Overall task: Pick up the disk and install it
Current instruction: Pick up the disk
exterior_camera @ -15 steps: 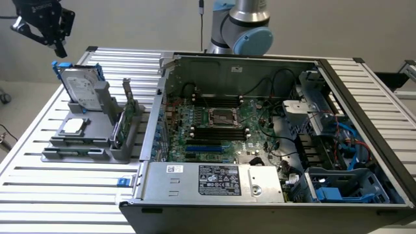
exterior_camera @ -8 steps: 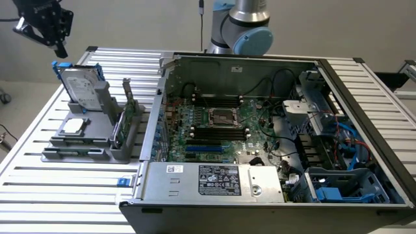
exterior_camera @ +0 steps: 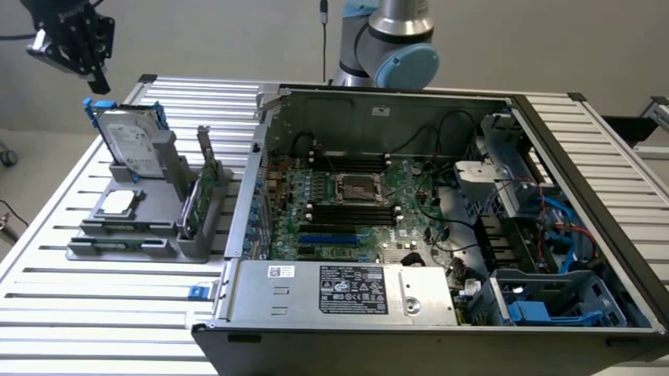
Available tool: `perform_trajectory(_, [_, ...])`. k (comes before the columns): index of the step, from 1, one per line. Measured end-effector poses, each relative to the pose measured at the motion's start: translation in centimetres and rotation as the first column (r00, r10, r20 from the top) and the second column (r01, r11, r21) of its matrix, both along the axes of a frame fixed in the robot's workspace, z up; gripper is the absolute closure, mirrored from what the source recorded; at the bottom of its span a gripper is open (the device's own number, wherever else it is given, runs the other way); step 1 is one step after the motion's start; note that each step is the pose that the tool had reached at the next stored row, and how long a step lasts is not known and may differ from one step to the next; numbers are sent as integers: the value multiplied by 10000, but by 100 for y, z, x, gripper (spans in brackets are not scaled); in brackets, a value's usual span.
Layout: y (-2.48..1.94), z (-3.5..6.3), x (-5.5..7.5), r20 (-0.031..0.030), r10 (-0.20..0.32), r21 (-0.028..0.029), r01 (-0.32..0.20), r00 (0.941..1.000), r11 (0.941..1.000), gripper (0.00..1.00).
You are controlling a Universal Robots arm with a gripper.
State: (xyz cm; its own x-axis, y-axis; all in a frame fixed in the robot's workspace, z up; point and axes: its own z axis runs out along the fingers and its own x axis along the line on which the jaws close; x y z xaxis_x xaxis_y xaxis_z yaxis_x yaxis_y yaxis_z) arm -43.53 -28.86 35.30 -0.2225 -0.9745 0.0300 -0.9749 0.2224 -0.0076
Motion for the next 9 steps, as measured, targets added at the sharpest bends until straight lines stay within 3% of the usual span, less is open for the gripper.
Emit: perform_trajectory(9, [6,-8,0,-30,1246,28,-1246,9922,9922,89])
